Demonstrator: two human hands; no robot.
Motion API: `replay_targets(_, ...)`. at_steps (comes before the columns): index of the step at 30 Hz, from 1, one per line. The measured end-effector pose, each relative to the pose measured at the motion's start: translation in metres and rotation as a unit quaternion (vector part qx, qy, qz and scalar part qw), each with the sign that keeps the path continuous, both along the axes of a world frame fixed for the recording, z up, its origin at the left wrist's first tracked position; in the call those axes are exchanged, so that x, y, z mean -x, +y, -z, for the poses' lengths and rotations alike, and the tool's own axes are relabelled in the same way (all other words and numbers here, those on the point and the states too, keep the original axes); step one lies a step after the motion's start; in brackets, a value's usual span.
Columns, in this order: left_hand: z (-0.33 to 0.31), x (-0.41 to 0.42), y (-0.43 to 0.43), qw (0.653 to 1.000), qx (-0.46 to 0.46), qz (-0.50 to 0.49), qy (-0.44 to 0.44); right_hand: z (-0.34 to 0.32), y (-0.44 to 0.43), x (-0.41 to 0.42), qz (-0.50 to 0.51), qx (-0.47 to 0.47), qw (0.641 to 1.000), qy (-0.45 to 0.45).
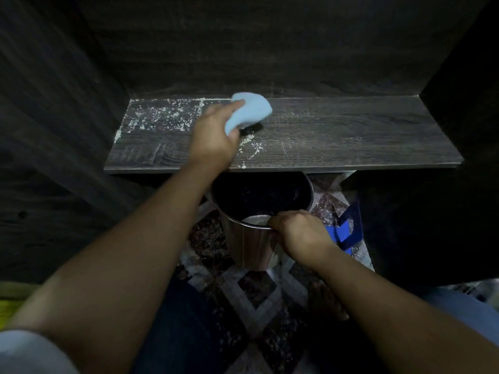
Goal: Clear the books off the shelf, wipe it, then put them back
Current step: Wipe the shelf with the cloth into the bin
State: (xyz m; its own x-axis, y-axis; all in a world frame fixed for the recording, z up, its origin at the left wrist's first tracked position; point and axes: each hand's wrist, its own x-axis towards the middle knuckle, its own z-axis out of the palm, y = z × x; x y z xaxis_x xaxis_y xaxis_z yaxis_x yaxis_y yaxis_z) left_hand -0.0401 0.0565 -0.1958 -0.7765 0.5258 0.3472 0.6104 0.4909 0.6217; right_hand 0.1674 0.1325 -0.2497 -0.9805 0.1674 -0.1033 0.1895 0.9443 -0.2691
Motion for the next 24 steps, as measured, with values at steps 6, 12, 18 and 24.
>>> replay_targets(6,0.014,0.028,-0.008,0.983,0.138,0.122,0.024,0.009,0.007,-0.001,-0.004,0.003,1.0,0.009)
replay_targets(12,0.018,0.012,-0.005,0.974,0.156,0.164,0.014,0.013,0.009,0.0,-0.003,-0.011,1.0,0.003)
replay_targets(18,0.016,-0.012,-0.009,0.971,0.17,0.166,-0.029,0.008,0.005,-0.004,-0.011,-0.013,1.0,-0.005)
replay_targets(24,0.011,-0.035,-0.022,0.966,0.185,0.177,-0.042,-0.004,0.0,-0.009,-0.005,-0.002,1.0,-0.028)
